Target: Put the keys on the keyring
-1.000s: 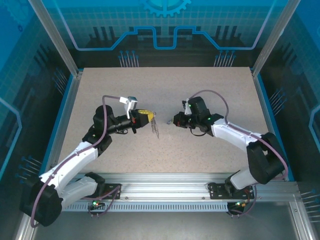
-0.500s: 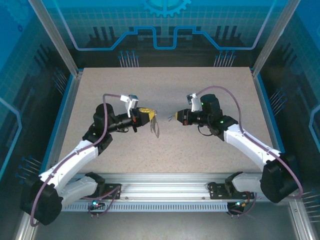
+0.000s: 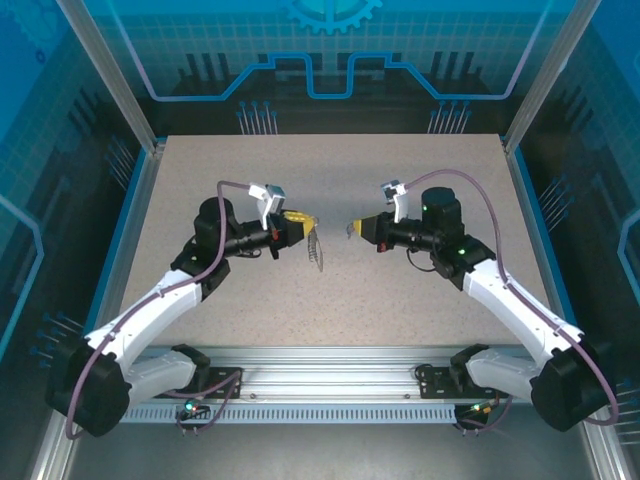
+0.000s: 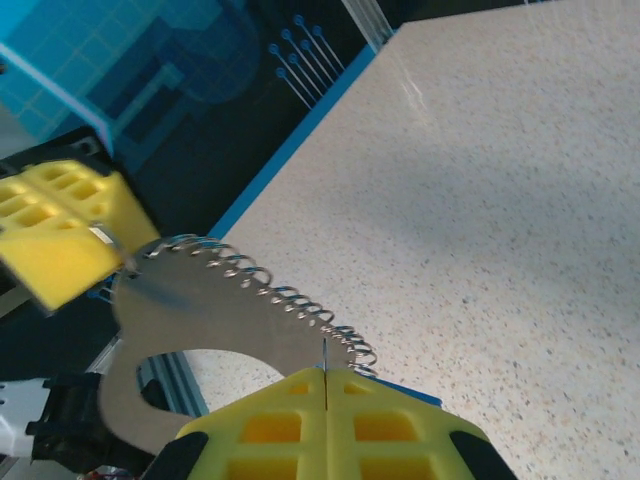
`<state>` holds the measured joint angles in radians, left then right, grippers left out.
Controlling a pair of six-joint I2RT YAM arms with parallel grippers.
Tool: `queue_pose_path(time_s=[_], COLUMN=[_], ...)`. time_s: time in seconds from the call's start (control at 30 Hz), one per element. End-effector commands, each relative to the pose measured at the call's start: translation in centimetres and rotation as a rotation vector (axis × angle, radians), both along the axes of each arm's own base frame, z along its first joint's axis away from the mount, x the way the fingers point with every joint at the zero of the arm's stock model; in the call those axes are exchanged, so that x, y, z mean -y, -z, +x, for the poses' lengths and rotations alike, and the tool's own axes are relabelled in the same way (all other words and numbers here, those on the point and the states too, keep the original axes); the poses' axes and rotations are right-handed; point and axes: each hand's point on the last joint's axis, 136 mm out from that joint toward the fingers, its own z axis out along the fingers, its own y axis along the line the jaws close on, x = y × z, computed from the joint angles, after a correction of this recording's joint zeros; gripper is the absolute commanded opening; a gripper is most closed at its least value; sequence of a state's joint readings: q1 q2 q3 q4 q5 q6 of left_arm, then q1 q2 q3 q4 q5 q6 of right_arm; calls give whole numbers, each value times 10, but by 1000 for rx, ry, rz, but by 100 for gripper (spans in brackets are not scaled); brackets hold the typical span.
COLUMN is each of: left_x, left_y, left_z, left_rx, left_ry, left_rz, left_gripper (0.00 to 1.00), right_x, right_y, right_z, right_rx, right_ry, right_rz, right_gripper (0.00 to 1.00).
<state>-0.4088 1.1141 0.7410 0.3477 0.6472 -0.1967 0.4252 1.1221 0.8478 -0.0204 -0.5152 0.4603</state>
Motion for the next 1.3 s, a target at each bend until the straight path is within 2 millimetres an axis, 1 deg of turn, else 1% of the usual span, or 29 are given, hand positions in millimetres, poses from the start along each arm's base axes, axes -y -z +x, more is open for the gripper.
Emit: queue_pose_path(time_s=[0.0,0.07,0.1,0.17,0.37,0.5,0.7,1.03,1.27], left_x=[9,11,12,14,24,28,23,21,22], left_y=[-20,-20,-21,-22,-21,-21,-21,-19,-22], left_z=[-1,2,4,6,10,12,16,17,16], left_rx=[104,112,120,144,264,344,401,423,434], left_ry=[60,66,65,63,33,-1,-43,-59,-55], left_rz=[-1,-1,0,4,74,138,192,217,213], left_gripper=[0,0,0,0,0,0,0,0,0], right_x=[-2,-2,-3,-4,-12,-18,-28,-43,-52], right_y=[-31,-34,-46,-54,-67,-68,-67,-64,-57], right_z=[-5,-6,-5,-5,-7,-3,-4,-13,-10], right_rx=[135,160,188,208,242,240,235,230,211], right_ry=[-58,-60,-63,-71,-104,-119,-152,-199,-217], right_rz=[26,23,31,38,43,41,25,13,-6], right_gripper=[0,0,0,0,0,0,0,0,0])
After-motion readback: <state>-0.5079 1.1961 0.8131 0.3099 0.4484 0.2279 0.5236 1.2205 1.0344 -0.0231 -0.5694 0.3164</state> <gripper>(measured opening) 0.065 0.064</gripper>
